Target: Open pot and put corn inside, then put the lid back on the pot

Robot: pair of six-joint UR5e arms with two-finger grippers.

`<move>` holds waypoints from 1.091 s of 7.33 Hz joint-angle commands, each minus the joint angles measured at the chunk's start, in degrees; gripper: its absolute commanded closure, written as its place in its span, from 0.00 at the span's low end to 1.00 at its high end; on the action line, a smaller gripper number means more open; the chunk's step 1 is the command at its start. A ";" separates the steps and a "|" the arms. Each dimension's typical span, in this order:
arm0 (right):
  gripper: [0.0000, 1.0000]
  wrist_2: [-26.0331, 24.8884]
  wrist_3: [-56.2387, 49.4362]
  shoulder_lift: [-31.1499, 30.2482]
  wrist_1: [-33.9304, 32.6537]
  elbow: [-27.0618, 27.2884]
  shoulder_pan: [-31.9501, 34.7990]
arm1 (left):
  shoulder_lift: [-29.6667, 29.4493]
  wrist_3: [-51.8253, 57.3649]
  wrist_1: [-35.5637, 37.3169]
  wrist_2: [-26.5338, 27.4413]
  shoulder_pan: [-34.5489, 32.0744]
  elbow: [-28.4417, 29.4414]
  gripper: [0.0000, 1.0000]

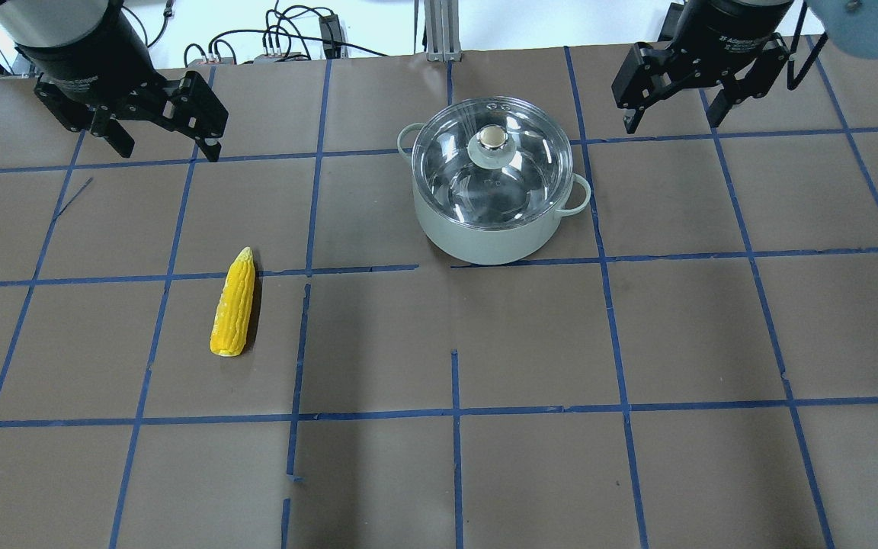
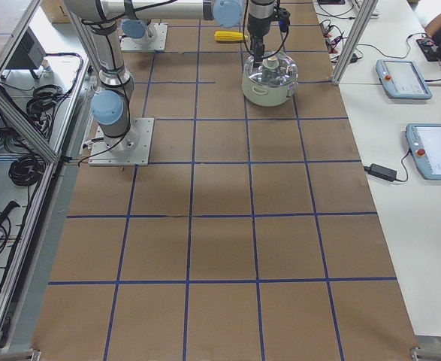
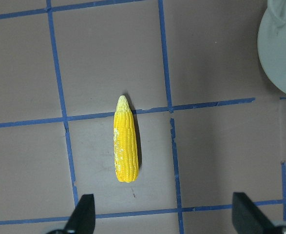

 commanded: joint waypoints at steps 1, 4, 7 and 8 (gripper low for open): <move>0.00 0.06 0.03 0.02 0.00 0.12 0.07 | 0.00 0.00 0.00 0.00 0.05 -0.02 0.00; 0.00 0.15 0.21 -0.07 -0.09 0.21 0.07 | 0.09 0.00 0.00 0.00 -0.12 -0.19 0.00; 0.00 -0.64 7.75 3.24 -5.23 -1.63 6.27 | 0.35 0.00 0.00 0.00 -0.12 -0.46 0.00; 0.00 -0.65 10.03 7.10 -7.88 -3.81 8.74 | 0.35 0.00 0.00 0.00 -0.12 -0.46 0.00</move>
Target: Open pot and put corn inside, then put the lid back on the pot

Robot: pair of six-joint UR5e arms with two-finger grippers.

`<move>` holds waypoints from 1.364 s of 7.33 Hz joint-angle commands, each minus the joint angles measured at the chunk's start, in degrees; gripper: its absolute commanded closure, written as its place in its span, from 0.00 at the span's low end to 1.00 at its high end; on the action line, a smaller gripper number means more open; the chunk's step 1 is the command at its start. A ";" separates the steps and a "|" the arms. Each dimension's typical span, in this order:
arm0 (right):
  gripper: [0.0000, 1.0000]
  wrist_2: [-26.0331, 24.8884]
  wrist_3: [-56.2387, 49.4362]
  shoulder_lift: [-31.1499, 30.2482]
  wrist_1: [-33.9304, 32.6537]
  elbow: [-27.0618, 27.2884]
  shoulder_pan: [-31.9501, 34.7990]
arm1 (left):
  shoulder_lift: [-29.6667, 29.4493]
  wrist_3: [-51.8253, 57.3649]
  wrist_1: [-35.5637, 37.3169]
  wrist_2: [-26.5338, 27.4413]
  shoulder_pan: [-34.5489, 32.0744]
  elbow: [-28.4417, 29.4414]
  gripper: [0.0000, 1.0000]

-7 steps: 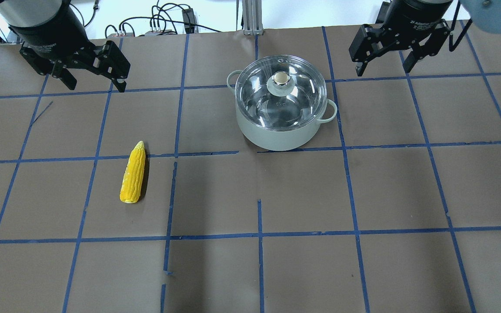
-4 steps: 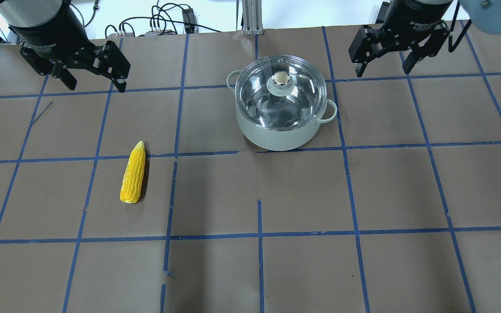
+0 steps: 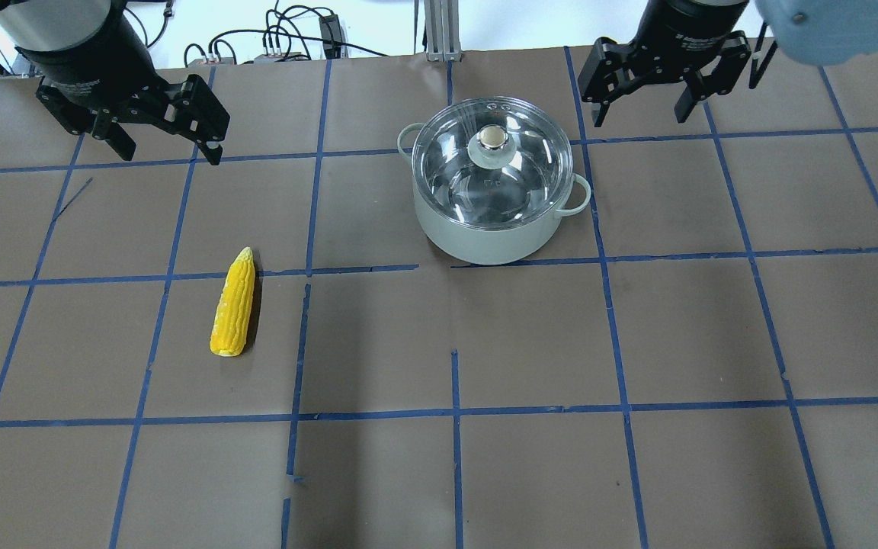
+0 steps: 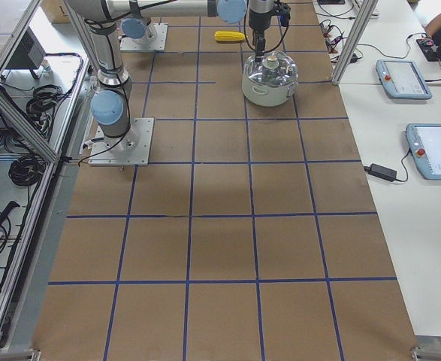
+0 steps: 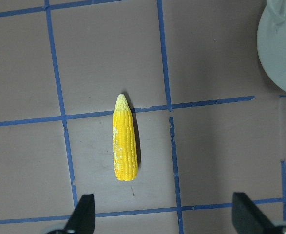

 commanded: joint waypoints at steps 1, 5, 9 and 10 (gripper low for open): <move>0.00 -0.31 6.30 8.30 -3.44 -6.29 5.63 | -0.04 0.00 0.09 -0.09 0.00 -0.11 0.00; 0.00 -0.57 14.84 19.40 -3.08 -14.68 8.82 | 0.04 0.00 0.09 -0.18 0.00 -0.20 0.00; 0.01 -0.22 16.27 22.31 -5.46 -14.33 8.91 | 0.04 0.00 0.00 -0.18 0.00 -0.11 0.00; 0.01 -0.22 16.35 22.32 -5.63 -14.42 8.91 | 0.04 0.00 0.00 -0.09 0.00 -0.20 0.00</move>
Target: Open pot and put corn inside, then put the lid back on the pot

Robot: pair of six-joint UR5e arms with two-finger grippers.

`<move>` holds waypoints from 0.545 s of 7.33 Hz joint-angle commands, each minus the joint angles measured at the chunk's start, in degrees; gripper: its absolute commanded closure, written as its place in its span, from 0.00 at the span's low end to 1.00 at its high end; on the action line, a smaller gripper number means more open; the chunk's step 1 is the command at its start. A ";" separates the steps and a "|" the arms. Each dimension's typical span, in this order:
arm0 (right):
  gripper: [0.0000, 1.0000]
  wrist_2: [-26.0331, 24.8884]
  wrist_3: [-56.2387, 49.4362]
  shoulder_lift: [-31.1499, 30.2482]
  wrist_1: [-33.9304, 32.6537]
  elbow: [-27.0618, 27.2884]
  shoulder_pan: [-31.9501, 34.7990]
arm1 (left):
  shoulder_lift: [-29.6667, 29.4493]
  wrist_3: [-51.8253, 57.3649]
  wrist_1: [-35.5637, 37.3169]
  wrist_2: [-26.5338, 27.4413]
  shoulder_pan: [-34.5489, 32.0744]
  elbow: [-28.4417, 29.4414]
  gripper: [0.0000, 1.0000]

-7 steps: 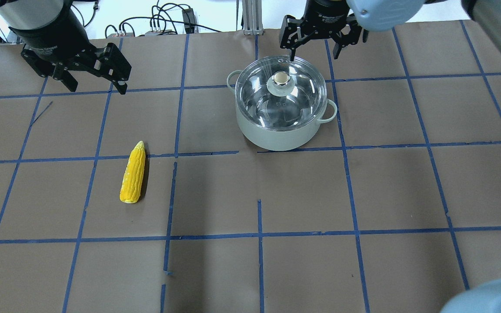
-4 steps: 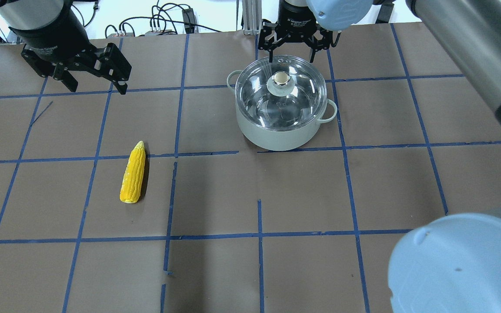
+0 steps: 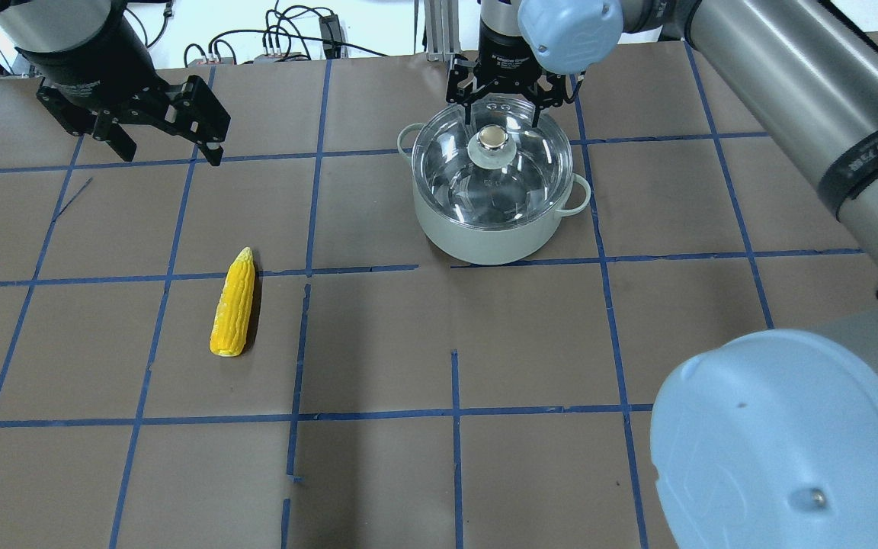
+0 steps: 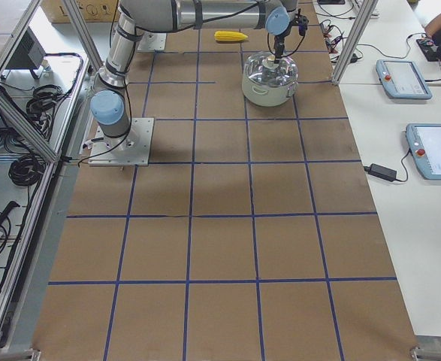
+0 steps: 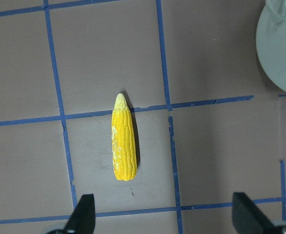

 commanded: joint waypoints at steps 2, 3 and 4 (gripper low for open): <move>0.01 0.12 0.02 0.48 -0.46 0.43 0.35 | 0.00 0.00 -0.01 0.05 0.00 -0.07 0.00; 0.02 -0.06 0.02 0.57 -0.46 0.61 0.97 | 0.00 0.00 -0.01 -0.04 0.00 -0.07 0.00; 0.05 -0.14 0.11 0.57 -0.46 0.70 1.06 | 0.00 0.00 -0.01 0.05 0.00 -0.07 0.00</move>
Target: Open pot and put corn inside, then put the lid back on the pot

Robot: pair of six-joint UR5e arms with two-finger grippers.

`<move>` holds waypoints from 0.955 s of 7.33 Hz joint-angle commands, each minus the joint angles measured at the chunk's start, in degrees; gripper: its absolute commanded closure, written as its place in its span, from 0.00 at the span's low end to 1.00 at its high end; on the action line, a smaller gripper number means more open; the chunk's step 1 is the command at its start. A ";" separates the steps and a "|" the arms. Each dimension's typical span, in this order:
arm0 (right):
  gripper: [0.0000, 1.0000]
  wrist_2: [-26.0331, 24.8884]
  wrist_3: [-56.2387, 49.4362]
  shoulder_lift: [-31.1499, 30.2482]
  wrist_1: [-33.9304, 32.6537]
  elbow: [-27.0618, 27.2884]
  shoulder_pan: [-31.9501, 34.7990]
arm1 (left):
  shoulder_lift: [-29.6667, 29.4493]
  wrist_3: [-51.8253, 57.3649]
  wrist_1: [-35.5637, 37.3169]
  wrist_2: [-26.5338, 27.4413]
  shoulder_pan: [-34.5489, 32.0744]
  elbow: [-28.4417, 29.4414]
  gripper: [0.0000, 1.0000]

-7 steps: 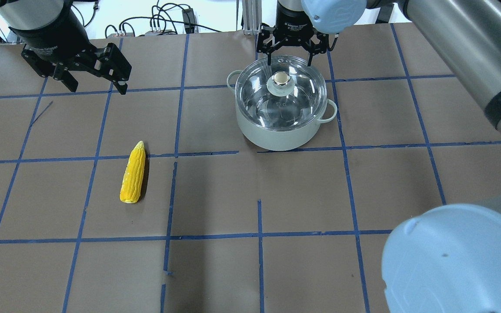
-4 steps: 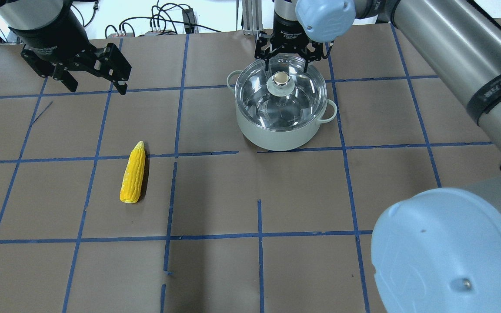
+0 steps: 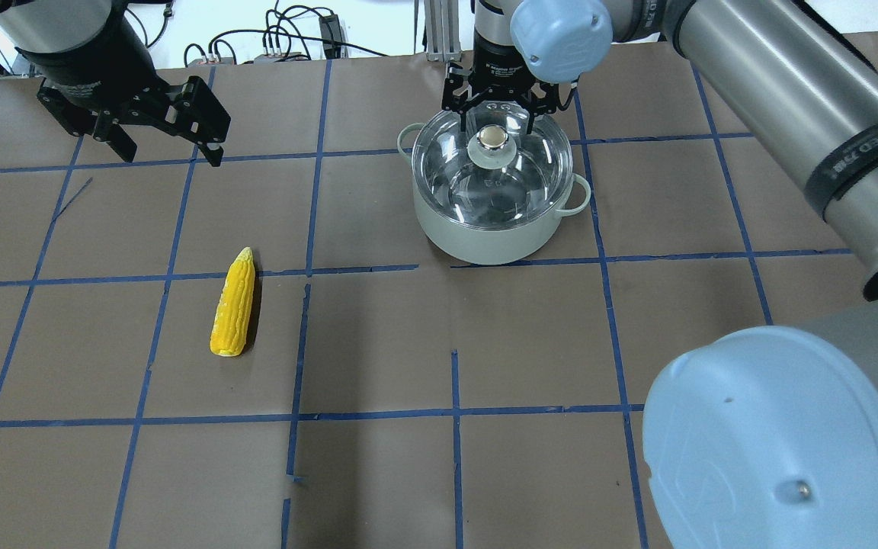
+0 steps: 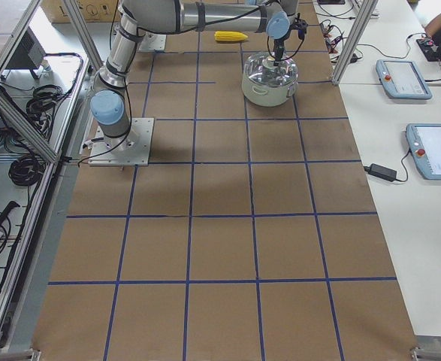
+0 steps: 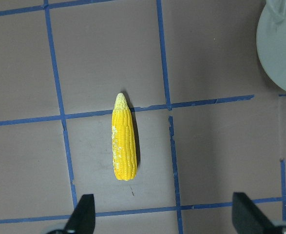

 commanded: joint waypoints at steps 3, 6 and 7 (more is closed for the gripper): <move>0.22 -0.22 -0.19 0.04 0.08 0.61 0.32 | 0.00 0.00 0.00 0.04 0.00 -0.01 0.00; 0.43 -0.04 -0.19 -0.04 0.17 1.31 0.32 | 0.00 0.00 0.00 -0.05 0.00 -0.01 0.00; 0.49 -0.04 -0.19 -0.04 0.17 1.32 0.41 | 0.00 0.00 0.00 0.04 0.00 -0.01 0.00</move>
